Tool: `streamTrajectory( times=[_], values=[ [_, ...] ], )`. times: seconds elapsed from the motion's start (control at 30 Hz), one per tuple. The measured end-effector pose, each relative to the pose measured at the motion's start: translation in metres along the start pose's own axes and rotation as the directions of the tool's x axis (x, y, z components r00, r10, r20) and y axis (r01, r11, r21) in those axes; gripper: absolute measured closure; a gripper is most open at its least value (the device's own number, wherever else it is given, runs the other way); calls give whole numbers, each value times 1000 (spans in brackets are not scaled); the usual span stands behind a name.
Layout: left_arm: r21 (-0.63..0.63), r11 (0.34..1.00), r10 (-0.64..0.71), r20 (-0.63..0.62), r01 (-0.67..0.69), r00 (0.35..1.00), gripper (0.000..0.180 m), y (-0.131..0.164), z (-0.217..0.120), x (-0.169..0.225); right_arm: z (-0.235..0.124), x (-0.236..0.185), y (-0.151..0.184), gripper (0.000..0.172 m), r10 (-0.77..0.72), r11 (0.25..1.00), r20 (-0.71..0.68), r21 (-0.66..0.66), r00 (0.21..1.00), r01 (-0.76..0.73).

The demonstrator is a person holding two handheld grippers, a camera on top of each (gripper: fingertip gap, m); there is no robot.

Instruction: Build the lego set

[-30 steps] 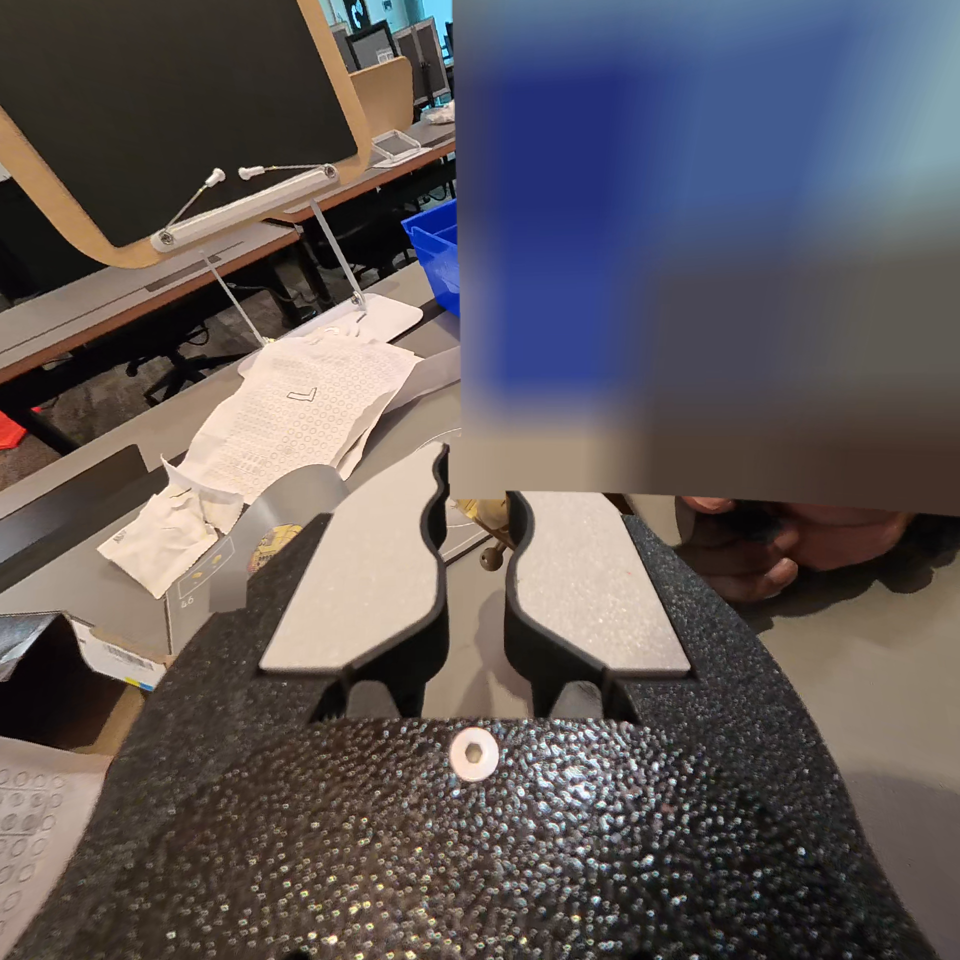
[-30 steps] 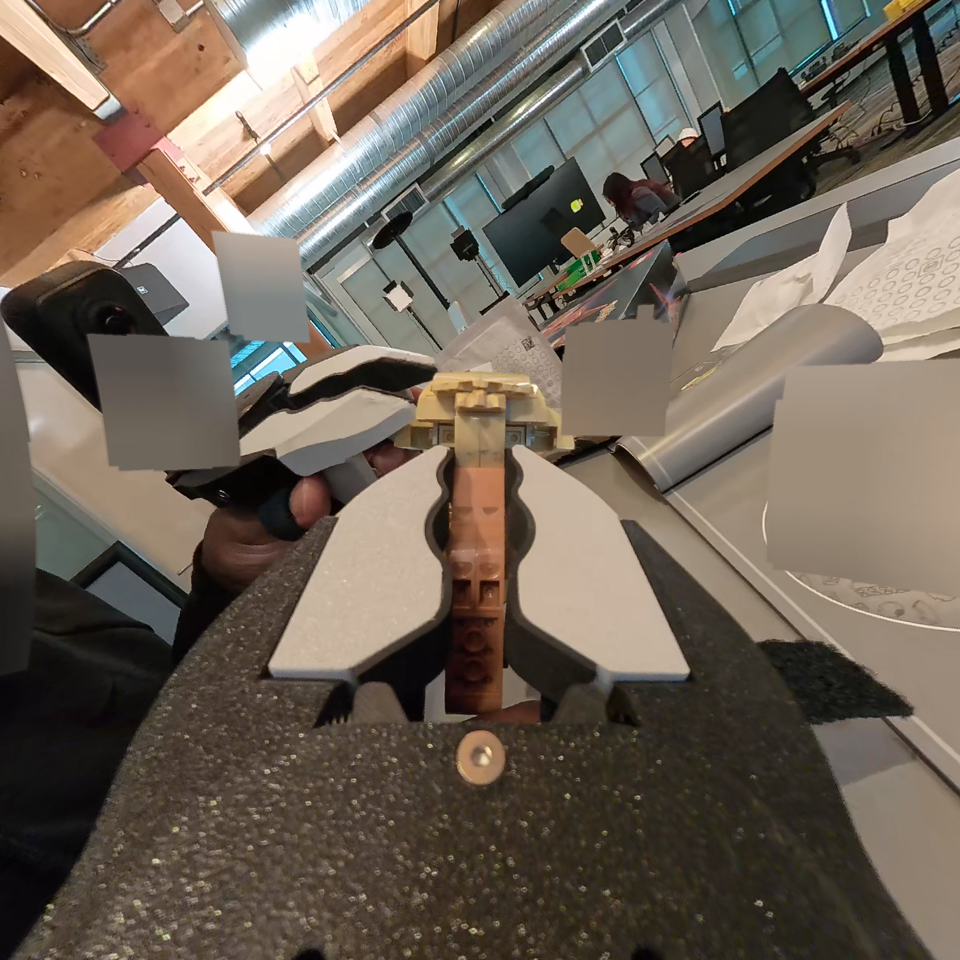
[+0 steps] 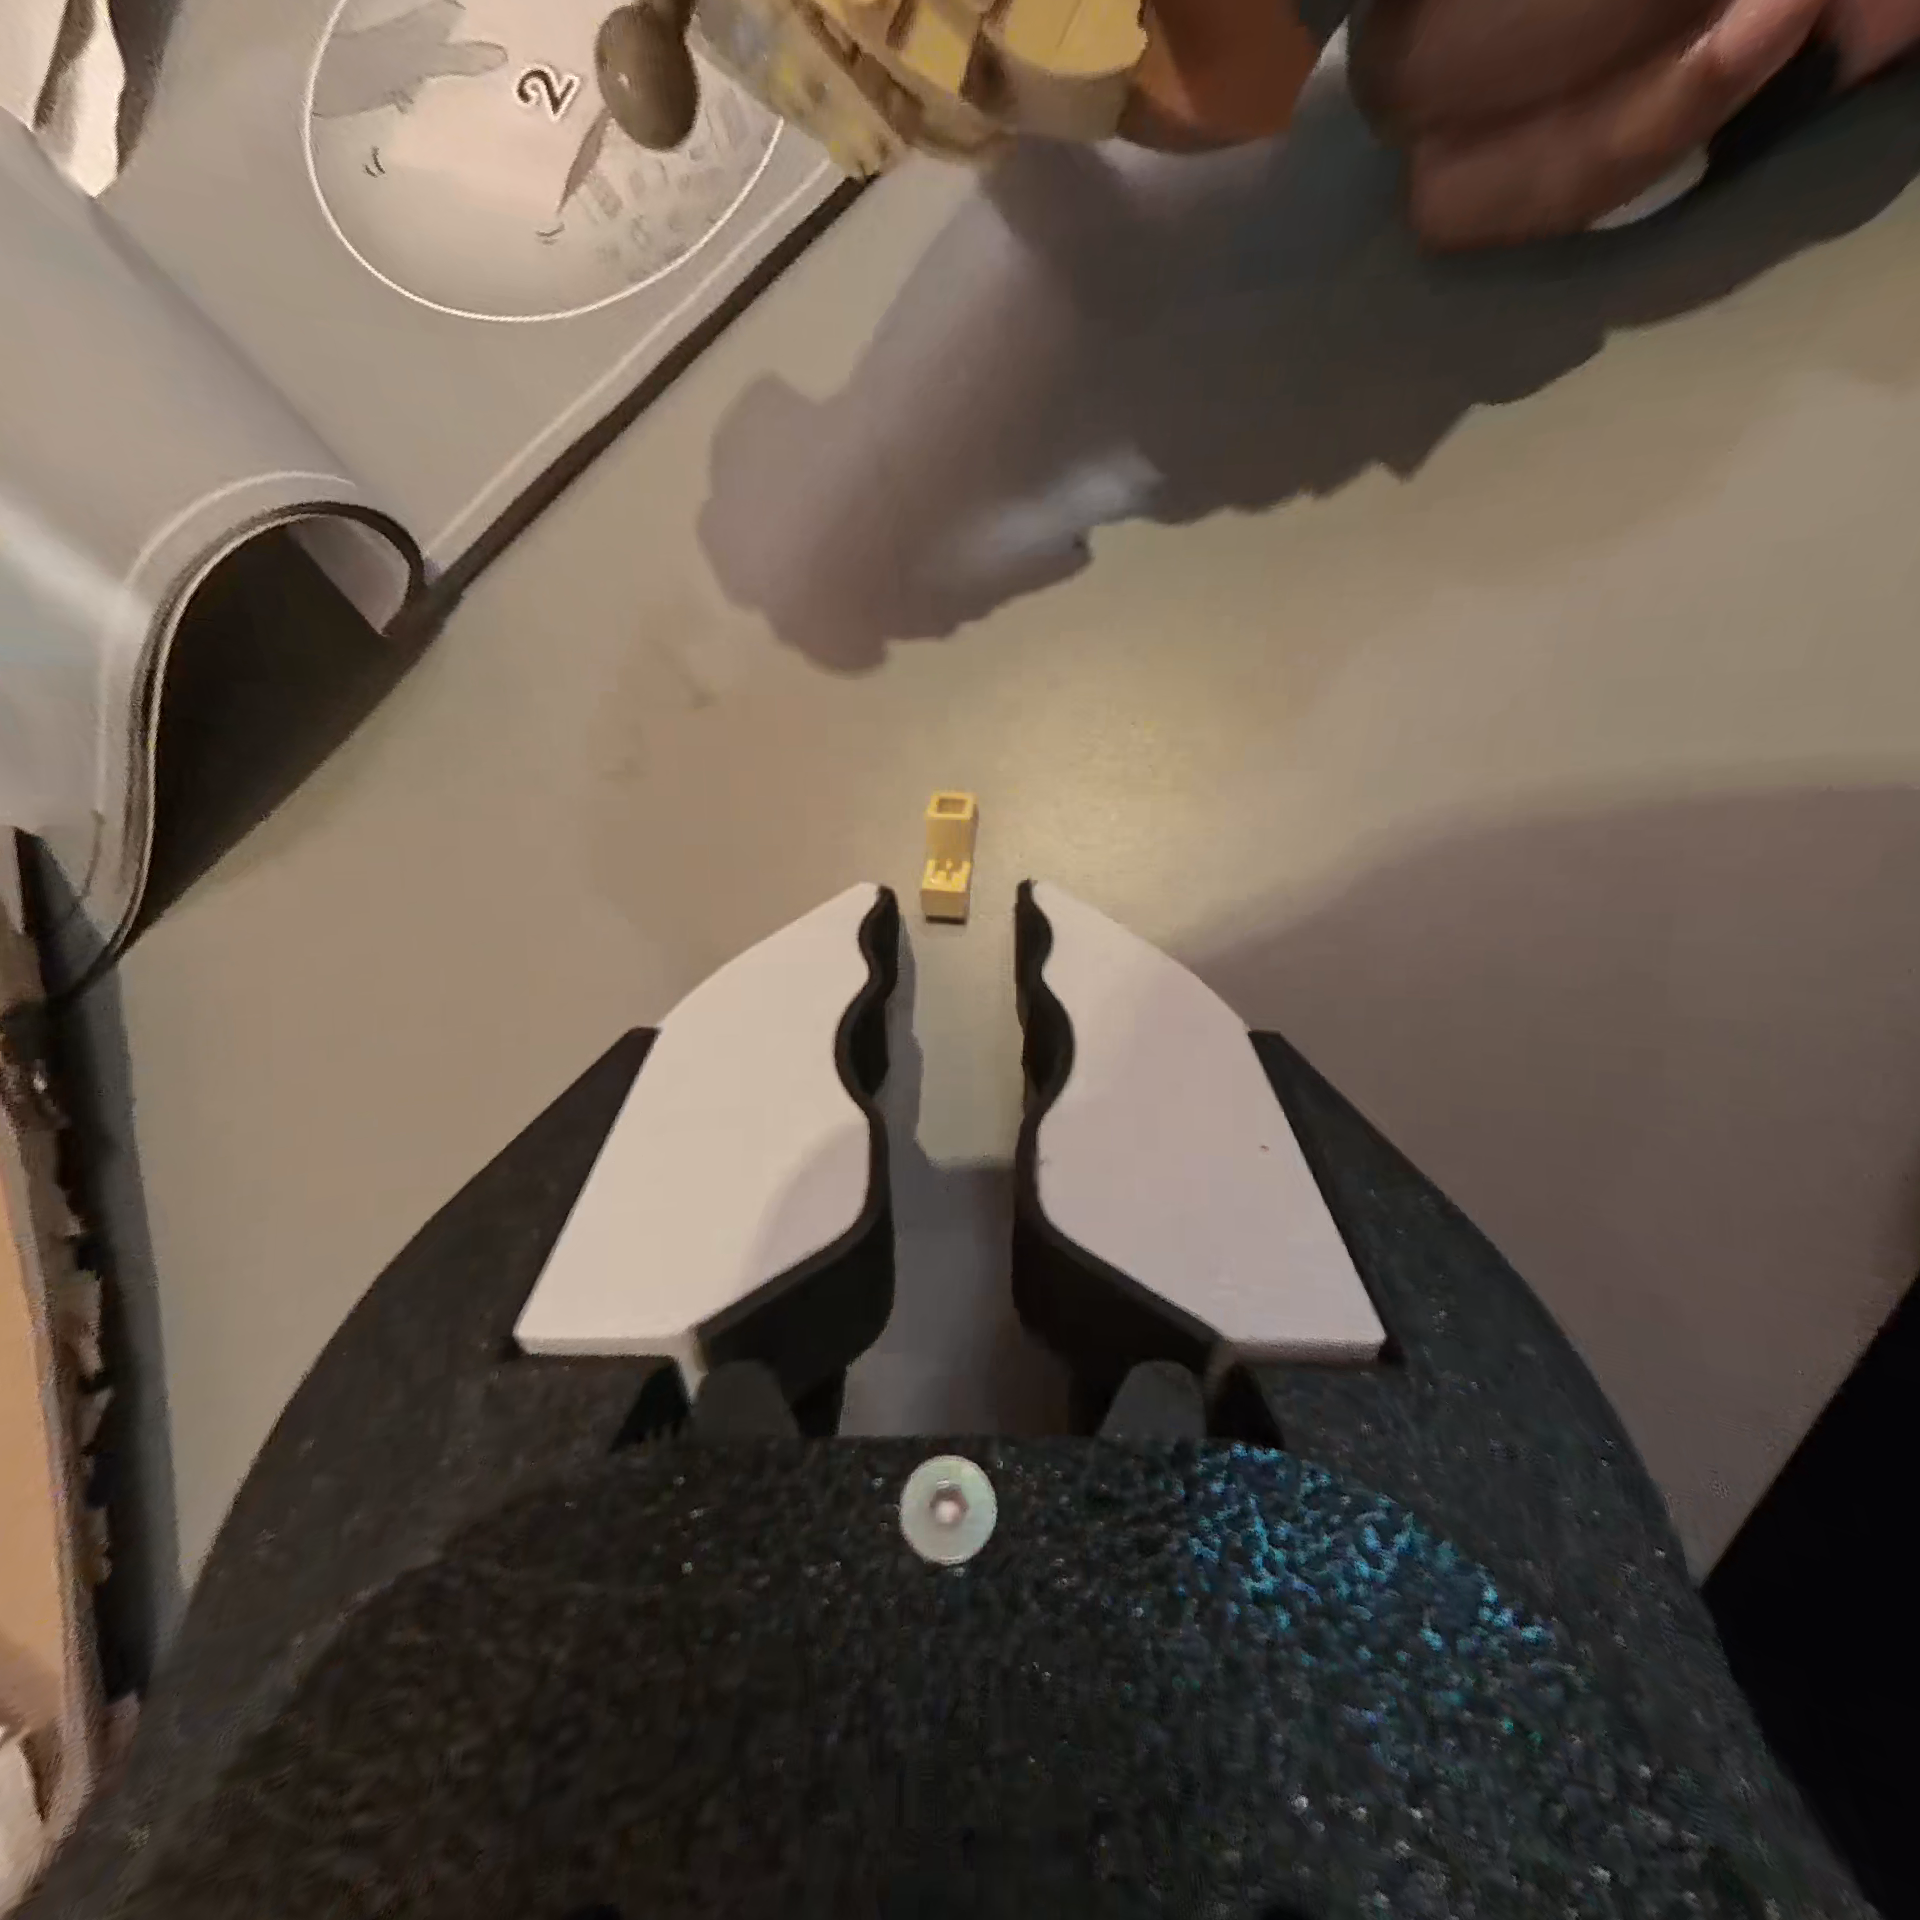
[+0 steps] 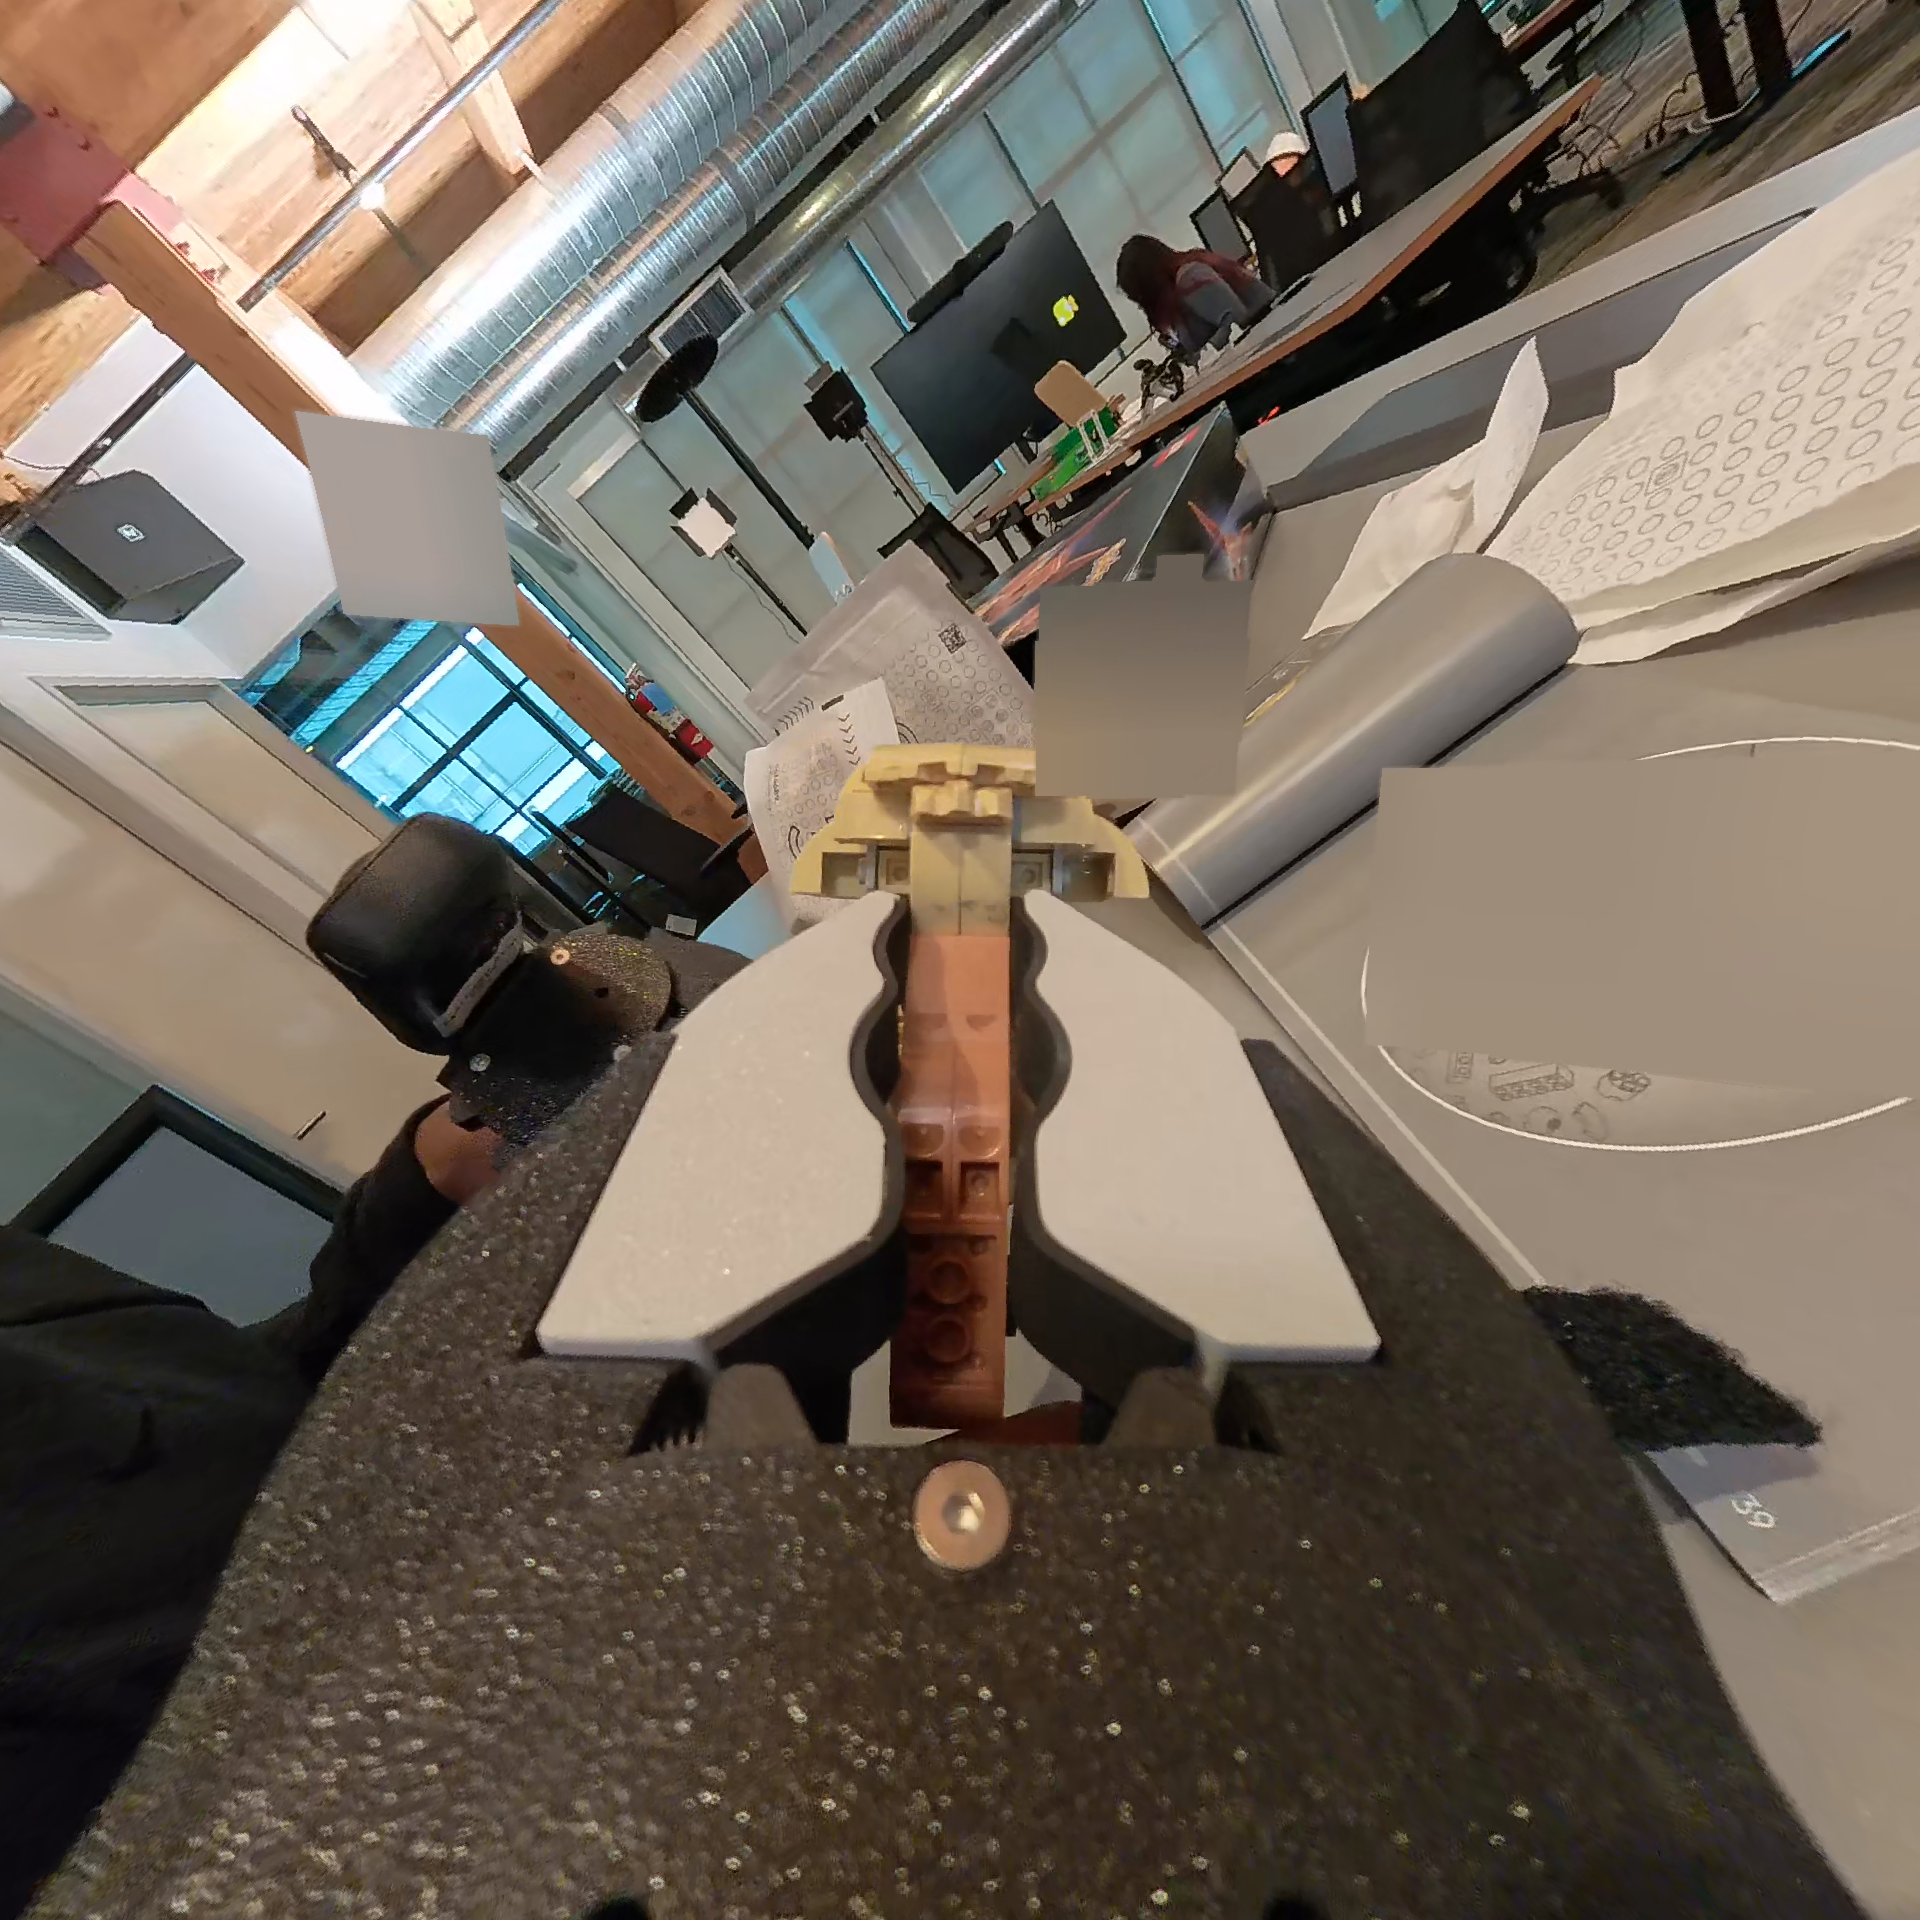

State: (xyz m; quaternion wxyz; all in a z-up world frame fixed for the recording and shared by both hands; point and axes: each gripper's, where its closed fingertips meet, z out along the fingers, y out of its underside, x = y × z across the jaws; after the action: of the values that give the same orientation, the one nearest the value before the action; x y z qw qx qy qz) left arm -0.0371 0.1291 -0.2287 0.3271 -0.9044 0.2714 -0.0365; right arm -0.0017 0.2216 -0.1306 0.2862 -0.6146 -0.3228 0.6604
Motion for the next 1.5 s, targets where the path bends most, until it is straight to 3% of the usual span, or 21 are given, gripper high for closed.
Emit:
streamTrajectory(
  times=[0.03,0.1,0.2,0.33,0.43,0.6,0.93,1.07,1.17,1.33,1.5],
  values=[
    [0,1000,5,-2,-5,1000,162,-1,2,-1,0,0,0,154,-1,1000,1,-2,1000,1],
    [14,1000,9,-19,-8,1000,173,-3,5,0,0,-1,1,154,-7,1000,4,-5,1000,7],
    [46,998,-41,-72,44,997,173,-7,8,2,1,-2,2,154,-14,1000,8,-8,1000,14],
    [210,941,-208,-258,265,943,173,-37,-3,8,1,-2,2,154,-20,1000,11,-12,1000,20],
    [322,803,-328,-463,501,823,173,-70,-23,5,1,-3,2,154,-47,999,10,-10,999,47],
    [348,563,-374,-702,750,606,173,-104,-45,-2,1,-5,0,154,-106,994,2,5,994,106],
    [165,196,-280,-935,967,217,173,-130,-55,-2,0,-4,-3,154,-123,992,-6,25,992,123],
    [104,122,-260,-957,987,132,173,-133,-51,-1,1,-3,-4,154,-131,991,-17,27,991,131],
    [127,138,-285,-945,982,162,173,-127,-48,-2,3,8,2,154,-95,995,-82,-31,992,92],
    [313,249,-394,-832,917,391,173,-104,-44,-12,-1,30,36,154,-44,963,-237,-270,971,-22],
    [436,369,-411,-716,821,565,173,-91,-49,-20,-4,29,51,154,-206,920,-285,-383,936,85]
  ],
)
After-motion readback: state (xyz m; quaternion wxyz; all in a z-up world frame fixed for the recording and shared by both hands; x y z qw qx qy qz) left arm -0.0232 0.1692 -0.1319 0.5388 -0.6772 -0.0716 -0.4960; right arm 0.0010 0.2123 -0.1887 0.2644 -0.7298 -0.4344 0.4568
